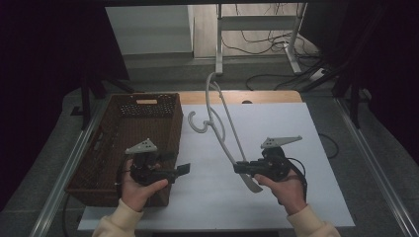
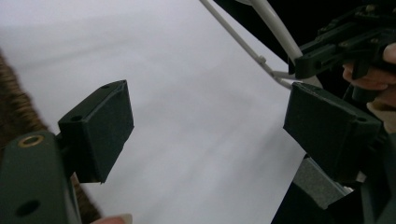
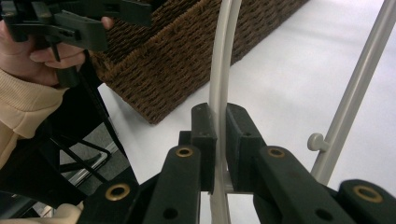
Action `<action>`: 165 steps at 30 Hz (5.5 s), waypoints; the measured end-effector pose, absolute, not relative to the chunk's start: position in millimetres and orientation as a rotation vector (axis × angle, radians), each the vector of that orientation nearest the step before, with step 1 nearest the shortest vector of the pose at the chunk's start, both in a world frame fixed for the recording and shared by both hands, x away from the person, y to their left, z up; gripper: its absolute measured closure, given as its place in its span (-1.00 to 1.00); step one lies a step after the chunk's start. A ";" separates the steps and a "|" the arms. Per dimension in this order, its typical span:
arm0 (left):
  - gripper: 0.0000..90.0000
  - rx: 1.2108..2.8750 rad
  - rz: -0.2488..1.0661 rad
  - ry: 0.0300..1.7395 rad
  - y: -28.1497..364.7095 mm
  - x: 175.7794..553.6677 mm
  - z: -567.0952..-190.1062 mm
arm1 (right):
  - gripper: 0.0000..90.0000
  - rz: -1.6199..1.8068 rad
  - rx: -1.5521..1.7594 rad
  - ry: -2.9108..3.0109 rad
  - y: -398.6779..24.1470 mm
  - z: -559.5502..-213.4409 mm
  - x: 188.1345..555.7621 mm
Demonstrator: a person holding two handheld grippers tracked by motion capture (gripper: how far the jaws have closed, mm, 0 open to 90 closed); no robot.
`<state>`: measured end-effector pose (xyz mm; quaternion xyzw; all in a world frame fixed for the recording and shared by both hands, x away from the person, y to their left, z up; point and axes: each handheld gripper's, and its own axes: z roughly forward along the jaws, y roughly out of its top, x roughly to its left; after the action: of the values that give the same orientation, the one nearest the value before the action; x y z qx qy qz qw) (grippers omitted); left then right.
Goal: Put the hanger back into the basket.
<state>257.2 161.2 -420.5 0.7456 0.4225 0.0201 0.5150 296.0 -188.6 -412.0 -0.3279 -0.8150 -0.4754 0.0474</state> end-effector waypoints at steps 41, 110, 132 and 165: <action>0.26 1.569 -0.178 0.909 94.3 293.2 -430.8 | 0.83 -1.599 -0.929 -2.404 -161.6 -422.9 278.3; 0.80 1.649 -0.346 0.742 130.8 288.4 -402.0 | -0.56 -1.503 -1.231 -2.594 -266.1 -449.8 317.3; 0.80 1.717 -0.407 0.642 182.0 304.6 -358.9 | -0.58 -1.471 -1.251 -2.601 -267.1 -454.8 320.8; 0.81 1.796 -0.309 0.791 292.0 317.0 -351.2 | -0.58 -1.445 -1.270 -2.607 -265.6 -459.0 322.8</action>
<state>317.0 292.0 -351.2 0.7575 0.3336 -0.1303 0.5459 322.8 -265.6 -459.0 -0.3915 -0.8037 -0.4455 -0.0493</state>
